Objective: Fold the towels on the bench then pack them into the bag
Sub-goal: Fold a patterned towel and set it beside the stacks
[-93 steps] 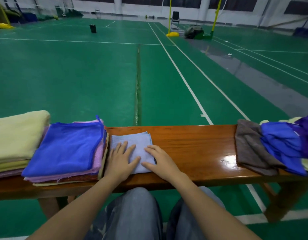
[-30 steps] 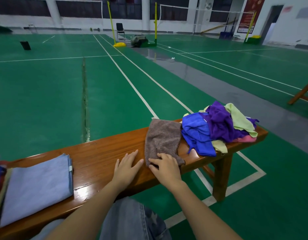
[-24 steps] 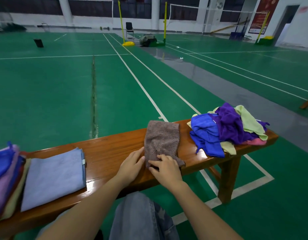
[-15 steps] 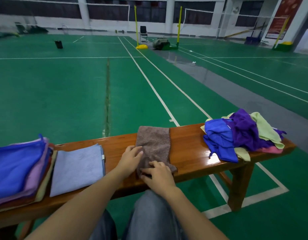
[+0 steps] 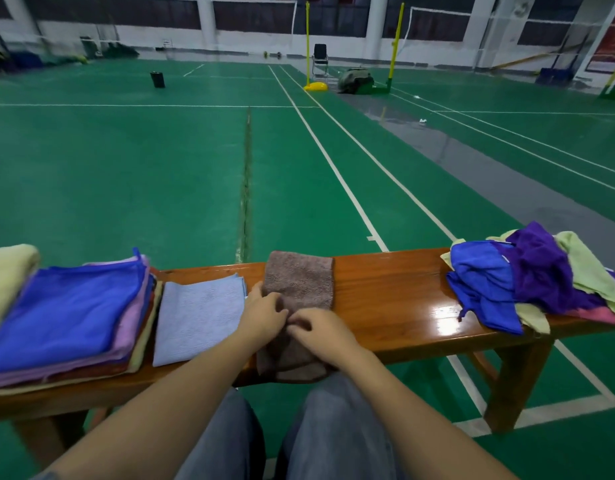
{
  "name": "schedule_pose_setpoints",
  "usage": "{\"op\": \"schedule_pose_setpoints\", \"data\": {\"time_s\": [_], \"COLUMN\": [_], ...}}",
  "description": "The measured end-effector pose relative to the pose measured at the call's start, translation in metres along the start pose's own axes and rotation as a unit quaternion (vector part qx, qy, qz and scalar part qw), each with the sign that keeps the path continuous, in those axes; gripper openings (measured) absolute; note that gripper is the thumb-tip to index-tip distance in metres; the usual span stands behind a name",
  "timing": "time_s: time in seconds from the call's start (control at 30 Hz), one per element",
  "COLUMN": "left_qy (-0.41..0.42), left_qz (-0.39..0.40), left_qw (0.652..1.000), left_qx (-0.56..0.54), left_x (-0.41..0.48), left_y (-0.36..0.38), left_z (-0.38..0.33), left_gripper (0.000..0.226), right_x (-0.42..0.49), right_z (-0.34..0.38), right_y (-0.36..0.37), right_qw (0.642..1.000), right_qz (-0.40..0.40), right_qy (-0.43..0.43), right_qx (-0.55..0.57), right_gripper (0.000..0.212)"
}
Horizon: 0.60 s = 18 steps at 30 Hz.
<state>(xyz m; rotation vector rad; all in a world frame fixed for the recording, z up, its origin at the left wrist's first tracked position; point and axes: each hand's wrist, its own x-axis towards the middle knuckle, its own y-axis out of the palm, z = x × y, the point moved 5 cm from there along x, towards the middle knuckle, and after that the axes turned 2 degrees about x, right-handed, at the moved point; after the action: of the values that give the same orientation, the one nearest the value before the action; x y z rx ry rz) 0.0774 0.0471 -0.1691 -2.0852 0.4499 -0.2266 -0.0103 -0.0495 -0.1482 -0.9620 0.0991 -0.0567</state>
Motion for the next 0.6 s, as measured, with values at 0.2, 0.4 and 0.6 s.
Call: {"op": "schedule_pose_setpoints", "data": {"time_s": [0.2, 0.4, 0.6], "left_qy": [0.145, 0.199, 0.175], "left_qz": [0.108, 0.223, 0.232], "left_qw": [0.982, 0.938, 0.942], "left_qx": [0.056, 0.174, 0.167], "left_x": [-0.024, -0.041, -0.036], "left_y": [0.001, 0.01, 0.017], "left_z": [-0.021, -0.004, -0.011], "left_gripper": [0.068, 0.098, 0.076], "right_x": [-0.001, -0.006, -0.001], "right_z": [-0.047, -0.054, -0.066], "right_y": [-0.024, -0.012, -0.014], "right_qw": [0.976, 0.973, 0.97], "right_qz": [-0.132, -0.006, -0.019], "right_qy": [0.167, 0.198, 0.221], "right_qx": [0.05, 0.115, 0.096], "right_gripper": [0.014, 0.046, 0.031]}}
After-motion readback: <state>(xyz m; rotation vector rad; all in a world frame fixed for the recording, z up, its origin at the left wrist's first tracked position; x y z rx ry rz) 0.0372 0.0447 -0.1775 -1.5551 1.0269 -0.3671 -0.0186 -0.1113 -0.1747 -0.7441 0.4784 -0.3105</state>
